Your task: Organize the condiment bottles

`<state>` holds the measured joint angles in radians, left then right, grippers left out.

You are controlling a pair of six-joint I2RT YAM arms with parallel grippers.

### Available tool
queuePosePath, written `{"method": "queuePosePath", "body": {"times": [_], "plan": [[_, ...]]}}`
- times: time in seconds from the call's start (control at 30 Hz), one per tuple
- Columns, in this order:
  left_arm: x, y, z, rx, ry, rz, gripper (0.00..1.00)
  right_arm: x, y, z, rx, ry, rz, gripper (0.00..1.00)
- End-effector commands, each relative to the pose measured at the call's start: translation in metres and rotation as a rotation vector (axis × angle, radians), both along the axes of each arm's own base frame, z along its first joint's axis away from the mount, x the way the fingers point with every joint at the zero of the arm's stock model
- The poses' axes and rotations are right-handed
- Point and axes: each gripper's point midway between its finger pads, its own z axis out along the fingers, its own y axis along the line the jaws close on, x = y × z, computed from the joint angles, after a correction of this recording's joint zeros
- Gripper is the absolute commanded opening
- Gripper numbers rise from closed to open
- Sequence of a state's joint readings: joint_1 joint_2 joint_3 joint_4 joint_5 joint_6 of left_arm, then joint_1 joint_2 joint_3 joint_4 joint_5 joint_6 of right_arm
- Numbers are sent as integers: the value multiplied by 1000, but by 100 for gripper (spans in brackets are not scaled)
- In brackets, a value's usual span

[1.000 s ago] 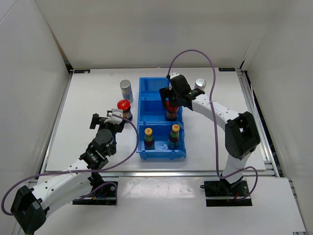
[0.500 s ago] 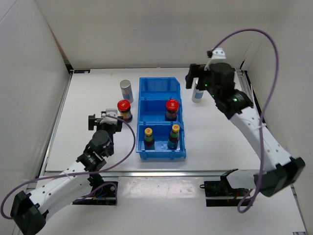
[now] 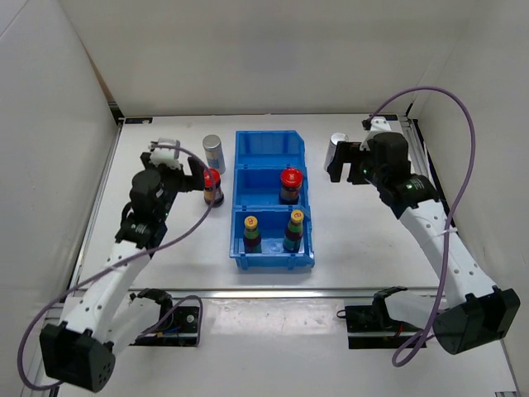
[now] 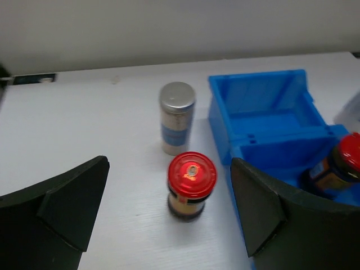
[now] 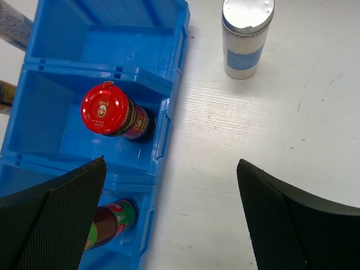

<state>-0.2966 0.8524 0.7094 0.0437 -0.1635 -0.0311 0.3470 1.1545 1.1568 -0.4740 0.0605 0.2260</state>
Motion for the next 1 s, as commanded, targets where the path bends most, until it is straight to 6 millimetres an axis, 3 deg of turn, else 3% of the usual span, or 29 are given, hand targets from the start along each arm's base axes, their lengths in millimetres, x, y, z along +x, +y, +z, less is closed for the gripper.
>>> {"method": "queuePosePath", "body": {"times": [0.0, 0.13, 0.2, 0.4, 0.43, 0.67, 0.93, 0.97], "plan": [[3, -42, -8, -53, 97, -269, 100, -8, 0, 24, 63, -57, 37, 100], [28, -49, -33, -160, 232, -374, 100, -22, 10, 21, 118, -21, 85, 100], [28, -59, -38, -183, 265, -445, 100, -32, 16, 29, 145, -30, 130, 100], [37, -55, -65, -165, 312, -416, 100, -55, 18, 10, 171, 11, 170, 100], [40, -55, -60, -162, 285, -419, 100, -55, 18, 6, 168, 21, 169, 100], [42, -73, -91, -94, 346, -411, 100, -69, 23, -8, 205, 66, 191, 100], [48, -37, -123, -26, 407, -190, 100, -70, 22, -6, 207, 57, 192, 100], [50, -35, -117, -25, 385, -178, 100, -70, 22, -6, 207, 57, 192, 100]]}}
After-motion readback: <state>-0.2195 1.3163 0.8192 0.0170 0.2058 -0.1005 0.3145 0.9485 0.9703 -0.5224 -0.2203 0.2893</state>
